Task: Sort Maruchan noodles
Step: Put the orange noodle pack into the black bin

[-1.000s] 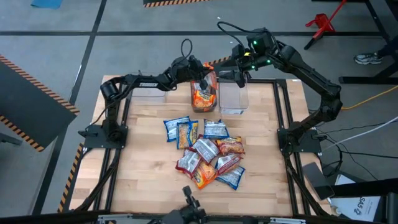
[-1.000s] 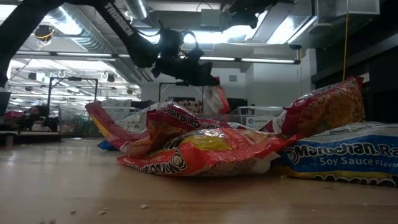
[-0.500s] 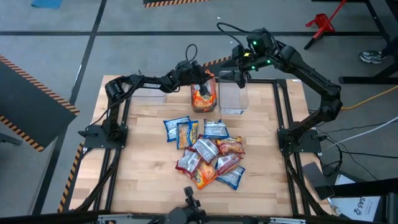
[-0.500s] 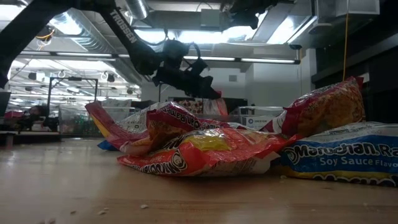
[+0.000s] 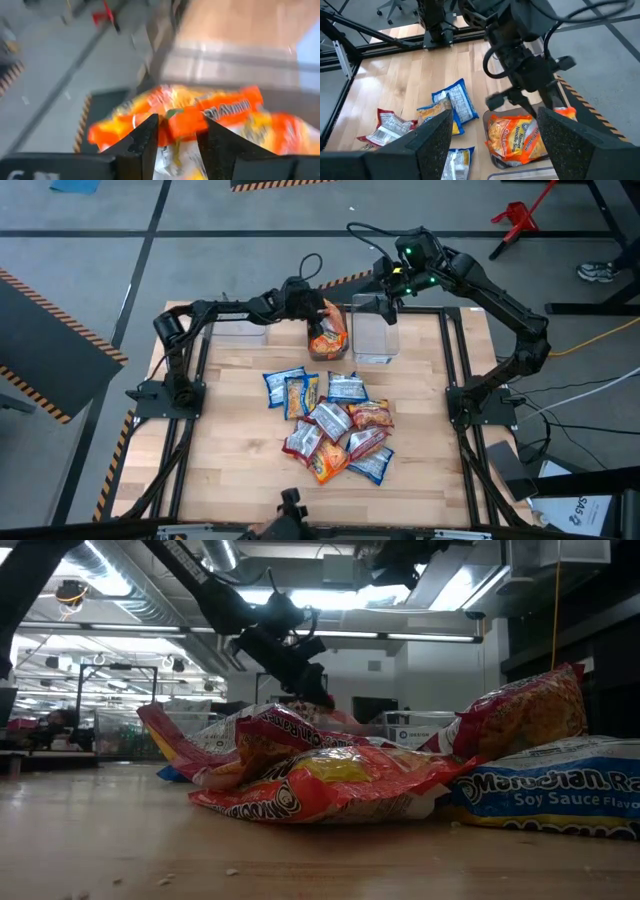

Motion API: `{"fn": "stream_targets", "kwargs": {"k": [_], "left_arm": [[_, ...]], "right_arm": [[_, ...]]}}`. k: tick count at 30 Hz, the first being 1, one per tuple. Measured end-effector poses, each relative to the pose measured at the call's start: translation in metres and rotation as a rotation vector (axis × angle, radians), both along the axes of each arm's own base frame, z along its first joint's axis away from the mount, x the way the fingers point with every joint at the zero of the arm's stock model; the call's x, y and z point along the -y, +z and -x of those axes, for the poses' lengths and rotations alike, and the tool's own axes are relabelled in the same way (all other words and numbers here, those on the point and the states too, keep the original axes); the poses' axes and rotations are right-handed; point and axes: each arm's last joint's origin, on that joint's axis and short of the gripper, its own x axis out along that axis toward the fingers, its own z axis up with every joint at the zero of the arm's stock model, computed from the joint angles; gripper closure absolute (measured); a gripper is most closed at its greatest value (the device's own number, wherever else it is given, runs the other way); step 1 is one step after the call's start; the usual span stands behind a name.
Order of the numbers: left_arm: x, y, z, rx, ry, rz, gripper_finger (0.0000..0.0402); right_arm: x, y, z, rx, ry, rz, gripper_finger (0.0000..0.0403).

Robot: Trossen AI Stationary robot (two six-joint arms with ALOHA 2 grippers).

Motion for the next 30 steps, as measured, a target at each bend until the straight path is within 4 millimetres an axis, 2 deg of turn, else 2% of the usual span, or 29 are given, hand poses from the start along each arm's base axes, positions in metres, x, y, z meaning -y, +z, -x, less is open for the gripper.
{"fn": "stream_targets", "kwargs": {"k": [10, 19, 21, 30], "left_arm": [[0.019, -0.019, 0.016, -0.269, -0.001, 0.195, 0.0275], [0.02, -0.017, 0.013, -0.22, 0.037, 0.237, 0.0275], [0.022, -0.013, 0.015, -0.217, 0.036, 0.235, 0.0275], [0.027, 0.035, 0.029, -0.137, -0.004, 0.093, 0.0257]], "right_arm": [[0.0, 0.0, 0.0, 0.001, 0.014, 0.021, 0.0125], [0.0, 0.0, 0.0, 0.001, 0.014, 0.022, 0.0125], [0.0, 0.0, 0.0, 0.001, 0.014, 0.022, 0.0125], [0.0, 0.0, 0.0, -0.001, 0.025, 0.04, 0.0125]]}}
